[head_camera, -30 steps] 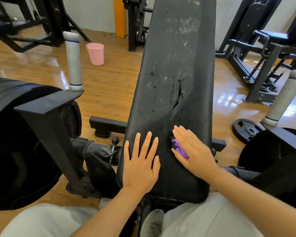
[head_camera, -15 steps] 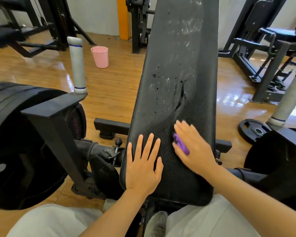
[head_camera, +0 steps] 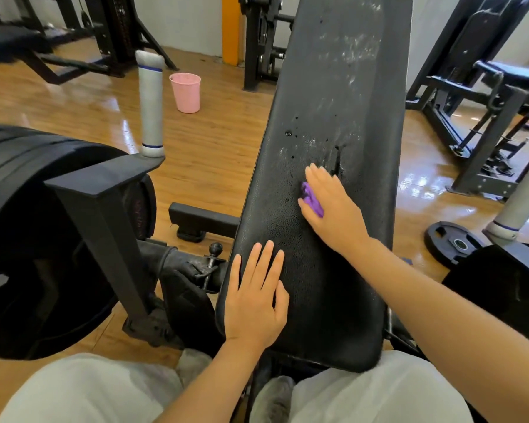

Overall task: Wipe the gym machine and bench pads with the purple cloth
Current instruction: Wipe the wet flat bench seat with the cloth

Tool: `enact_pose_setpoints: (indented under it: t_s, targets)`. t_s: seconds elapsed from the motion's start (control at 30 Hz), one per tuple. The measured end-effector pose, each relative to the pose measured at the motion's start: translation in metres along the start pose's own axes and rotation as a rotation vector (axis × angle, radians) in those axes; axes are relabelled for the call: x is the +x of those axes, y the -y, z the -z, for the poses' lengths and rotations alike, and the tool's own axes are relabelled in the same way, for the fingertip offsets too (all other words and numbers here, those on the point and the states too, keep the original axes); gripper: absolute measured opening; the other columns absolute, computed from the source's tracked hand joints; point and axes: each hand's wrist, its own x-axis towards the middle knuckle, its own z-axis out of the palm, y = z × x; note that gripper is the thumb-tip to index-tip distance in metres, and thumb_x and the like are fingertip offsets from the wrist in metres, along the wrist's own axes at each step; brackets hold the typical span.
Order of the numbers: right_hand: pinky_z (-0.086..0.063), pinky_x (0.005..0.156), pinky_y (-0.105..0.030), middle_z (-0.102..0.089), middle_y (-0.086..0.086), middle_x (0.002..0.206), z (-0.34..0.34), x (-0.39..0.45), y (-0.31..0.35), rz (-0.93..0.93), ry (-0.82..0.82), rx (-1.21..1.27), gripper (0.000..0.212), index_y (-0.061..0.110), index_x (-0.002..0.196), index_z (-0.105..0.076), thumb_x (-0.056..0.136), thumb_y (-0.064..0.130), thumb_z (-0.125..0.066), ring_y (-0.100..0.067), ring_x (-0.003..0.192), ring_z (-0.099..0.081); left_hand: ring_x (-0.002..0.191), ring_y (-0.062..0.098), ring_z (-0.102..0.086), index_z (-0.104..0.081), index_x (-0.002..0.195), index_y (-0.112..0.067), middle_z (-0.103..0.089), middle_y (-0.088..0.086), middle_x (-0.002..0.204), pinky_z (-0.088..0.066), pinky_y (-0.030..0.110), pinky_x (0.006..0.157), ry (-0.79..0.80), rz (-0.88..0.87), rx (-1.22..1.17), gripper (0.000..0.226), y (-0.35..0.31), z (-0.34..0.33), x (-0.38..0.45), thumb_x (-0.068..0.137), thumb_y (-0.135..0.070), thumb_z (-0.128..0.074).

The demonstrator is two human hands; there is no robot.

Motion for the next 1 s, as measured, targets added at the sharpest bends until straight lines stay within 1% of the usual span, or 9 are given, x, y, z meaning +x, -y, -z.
enact_pose_setpoints:
  t_s: [0.13, 0.23, 0.37, 0.57, 0.67, 0.8, 0.9, 0.93, 1.0]
  targets:
    - [-0.025, 0.119, -0.04, -0.04, -0.005, 0.154, 0.005, -0.118, 0.005, 0.104, 0.068, -0.001, 0.056, 0.006, 0.145, -0.046, 0.097, 0.035, -0.049, -0.021, 0.145, -0.032, 0.148, 0.023, -0.032, -0.05, 0.146, -0.012, -0.04, 0.006, 0.157, -0.025, 0.051, 0.12, -0.022, 0.017, 0.001, 0.052, -0.002, -0.002, 0.0, 0.097, -0.024, -0.041]
    - [-0.03, 0.116, -0.044, -0.04, -0.004, 0.154, 0.005, -0.155, -0.001, 0.164, 0.083, -0.023, 0.053, 0.006, 0.142, -0.05, 0.098, 0.035, -0.05, -0.021, 0.145, -0.033, 0.149, 0.023, -0.029, -0.048, 0.148, -0.012, -0.038, 0.005, 0.158, -0.023, 0.05, 0.121, -0.018, 0.022, 0.001, 0.053, -0.004, -0.003, 0.0, 0.097, -0.025, -0.04]
    - [-0.029, 0.118, -0.044, -0.042, -0.009, 0.153, -0.001, -0.09, 0.01, 0.21, 0.062, -0.071, 0.053, 0.005, 0.141, -0.051, 0.099, 0.037, -0.042, -0.025, 0.144, -0.035, 0.149, 0.022, -0.03, -0.046, 0.148, -0.008, -0.039, 0.007, 0.157, -0.025, 0.049, 0.12, -0.02, 0.047, -0.01, 0.054, -0.006, -0.002, 0.0, 0.096, -0.025, -0.04]
    - [-0.013, 0.121, -0.04, -0.031, -0.014, 0.158, -0.023, 0.066, 0.05, 0.045, 0.005, -0.099, 0.055, 0.003, 0.148, -0.038, 0.102, 0.03, -0.047, -0.03, 0.147, -0.025, 0.147, 0.023, -0.033, -0.047, 0.145, -0.001, -0.039, 0.012, 0.156, -0.025, 0.042, 0.122, -0.042, 0.096, -0.077, 0.054, -0.004, -0.001, -0.002, 0.097, -0.023, -0.041]
    - [-0.013, 0.122, -0.039, -0.031, -0.012, 0.158, -0.02, 0.041, 0.051, 0.093, 0.018, -0.055, 0.059, 0.004, 0.151, -0.031, 0.101, 0.03, -0.049, -0.028, 0.148, -0.024, 0.146, 0.025, -0.035, -0.049, 0.142, 0.003, -0.041, 0.016, 0.154, -0.024, 0.039, 0.122, -0.09, 0.114, -0.094, 0.053, -0.002, -0.003, -0.002, 0.096, -0.022, -0.042]
    - [-0.017, 0.123, -0.037, -0.035, -0.007, 0.157, -0.015, -0.053, 0.041, 0.393, 0.154, -0.023, 0.057, 0.007, 0.149, -0.039, 0.099, 0.033, -0.047, -0.021, 0.149, -0.023, 0.145, 0.027, -0.037, -0.049, 0.142, 0.005, -0.043, 0.018, 0.153, -0.03, 0.044, 0.119, -0.12, 0.112, -0.083, 0.054, -0.003, -0.006, -0.003, 0.094, -0.02, -0.044]
    - [-0.019, 0.122, -0.034, -0.038, -0.008, 0.155, -0.013, -0.036, 0.021, 0.526, 0.152, -0.101, 0.056, 0.006, 0.146, -0.044, 0.098, 0.033, -0.046, -0.022, 0.145, -0.031, 0.145, 0.028, -0.038, -0.049, 0.141, 0.005, -0.044, 0.018, 0.152, -0.032, 0.045, 0.118, -0.13, 0.107, -0.089, 0.054, -0.004, -0.007, -0.004, 0.093, -0.019, -0.045]
    - [-0.018, 0.121, -0.035, -0.039, -0.011, 0.154, -0.014, -0.018, 0.021, 0.472, 0.122, -0.112, 0.055, 0.004, 0.146, -0.044, 0.098, 0.031, -0.047, -0.025, 0.144, -0.033, 0.144, 0.028, -0.038, -0.05, 0.14, 0.005, -0.045, 0.018, 0.151, -0.032, 0.045, 0.117, -0.136, 0.104, -0.092, 0.053, -0.004, -0.007, -0.004, 0.093, -0.018, -0.046]
    - [-0.016, 0.12, -0.037, -0.037, -0.015, 0.154, -0.015, 0.026, 0.024, 0.212, 0.036, -0.068, 0.054, 0.001, 0.147, -0.04, 0.1, 0.026, -0.049, -0.03, 0.143, -0.033, 0.144, 0.027, -0.039, -0.051, 0.14, 0.005, -0.046, 0.017, 0.151, -0.033, 0.045, 0.117, -0.145, 0.103, -0.105, 0.052, -0.003, -0.008, -0.005, 0.093, -0.018, -0.046]
